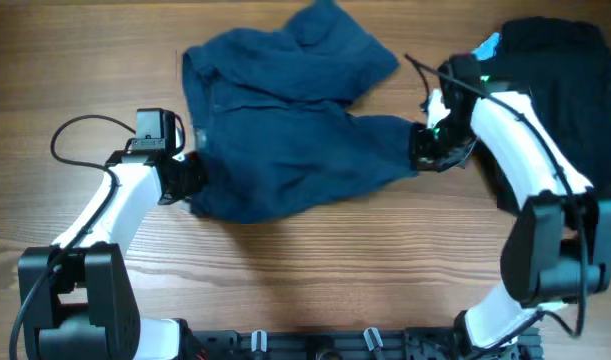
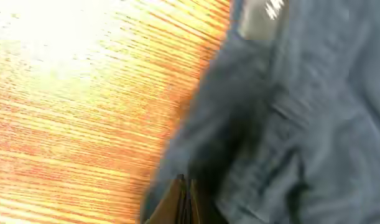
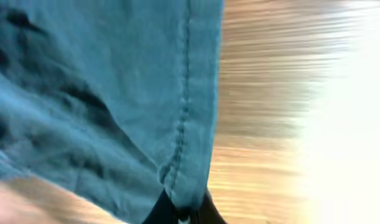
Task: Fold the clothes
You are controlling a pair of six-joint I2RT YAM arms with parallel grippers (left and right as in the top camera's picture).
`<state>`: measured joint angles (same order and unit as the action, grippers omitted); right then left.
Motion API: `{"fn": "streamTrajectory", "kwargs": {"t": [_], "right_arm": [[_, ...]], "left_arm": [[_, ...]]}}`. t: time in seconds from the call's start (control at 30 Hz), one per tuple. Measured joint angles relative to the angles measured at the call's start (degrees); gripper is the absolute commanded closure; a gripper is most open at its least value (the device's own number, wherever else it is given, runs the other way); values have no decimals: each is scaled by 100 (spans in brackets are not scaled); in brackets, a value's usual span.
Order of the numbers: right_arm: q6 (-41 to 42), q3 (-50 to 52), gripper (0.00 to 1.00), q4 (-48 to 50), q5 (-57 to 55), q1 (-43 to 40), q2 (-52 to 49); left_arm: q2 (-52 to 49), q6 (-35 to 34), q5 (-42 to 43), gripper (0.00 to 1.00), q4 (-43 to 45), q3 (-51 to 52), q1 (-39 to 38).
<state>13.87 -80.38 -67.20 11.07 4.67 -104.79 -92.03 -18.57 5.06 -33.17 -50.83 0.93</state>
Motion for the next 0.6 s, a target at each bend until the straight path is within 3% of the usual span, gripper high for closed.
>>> {"fn": "streamTrajectory", "kwargs": {"t": [0.03, 0.1, 0.13, 0.17, 0.3, 0.5, 0.57, 0.6], "right_arm": [[111, -96, 74, -173, -229, 0, 42], [210, -120, 55, -289, -398, -13, 50], [302, -120, 35, -341, -496, -17, 50], [297, -120, 28, -365, -562, -22, 50], [348, -120, 25, -476, -667, -26, 50], [-260, -120, 28, -164, -22, -26, 50], [-527, -120, 48, -31, 232, -4, 50], [-634, -120, 72, 39, 295, 17, 50]], "left_arm": [[0, 0, 2, 96, -2, 0, 0], [0, 0, 0, 96, -2, 0, 0], [0, 0, 0, 96, -4, 0, 0], [0, 0, 0, 96, -2, 0, 0], [0, 0, 0, 96, -7, 0, 0], [0, 68, 702, 96, -286, 0, -15], [0, 208, 876, 96, -358, 0, -79], [0, 271, 929, 96, -374, 0, -120]]}}
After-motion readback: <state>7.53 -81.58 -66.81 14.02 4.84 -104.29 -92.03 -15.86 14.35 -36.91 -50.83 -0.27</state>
